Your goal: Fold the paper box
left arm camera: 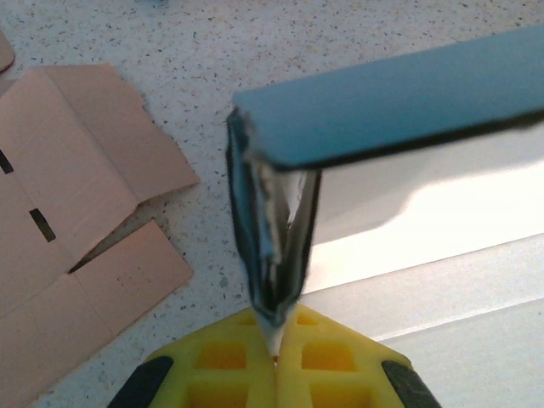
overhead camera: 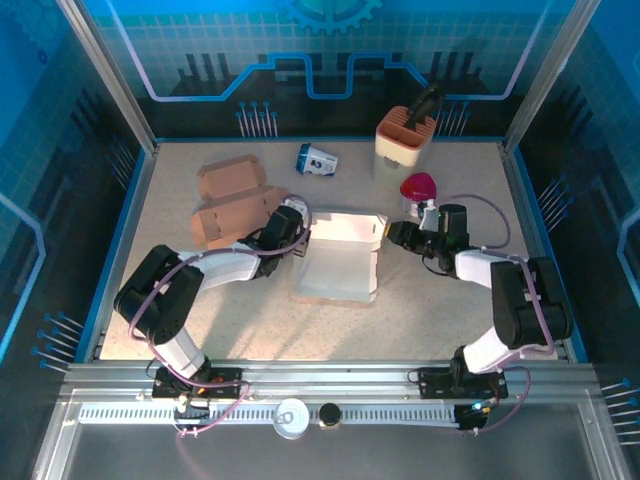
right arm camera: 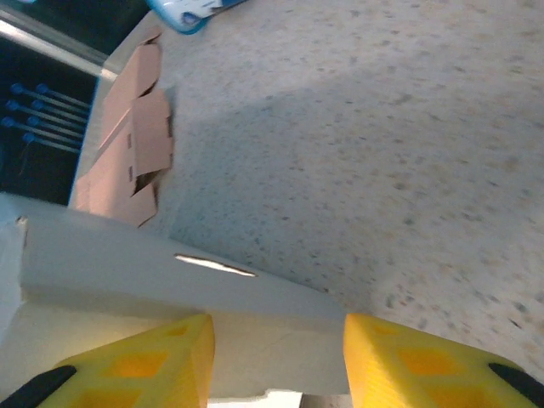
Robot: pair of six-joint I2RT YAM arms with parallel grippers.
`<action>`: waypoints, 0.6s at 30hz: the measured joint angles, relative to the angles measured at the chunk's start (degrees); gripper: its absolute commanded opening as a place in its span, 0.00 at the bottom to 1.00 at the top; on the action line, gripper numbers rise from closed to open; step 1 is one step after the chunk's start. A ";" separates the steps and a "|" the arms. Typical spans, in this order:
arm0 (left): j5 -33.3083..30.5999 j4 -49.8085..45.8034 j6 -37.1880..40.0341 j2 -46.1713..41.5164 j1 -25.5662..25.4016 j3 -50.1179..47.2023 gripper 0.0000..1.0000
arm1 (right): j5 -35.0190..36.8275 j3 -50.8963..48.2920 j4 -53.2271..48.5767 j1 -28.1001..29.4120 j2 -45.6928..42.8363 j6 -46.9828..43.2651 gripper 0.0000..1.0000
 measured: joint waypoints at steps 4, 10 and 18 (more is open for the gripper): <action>0.48 -0.50 0.98 0.63 0.74 1.01 0.00 | -2.19 0.48 0.11 1.60 0.83 -3.76 0.43; 0.87 -0.76 1.77 1.11 1.03 1.60 0.00 | -1.92 2.19 -1.88 4.28 1.40 -8.94 0.42; 0.92 -1.53 2.27 1.81 1.27 2.64 0.00 | 0.55 2.67 -3.50 6.05 0.15 -12.81 0.43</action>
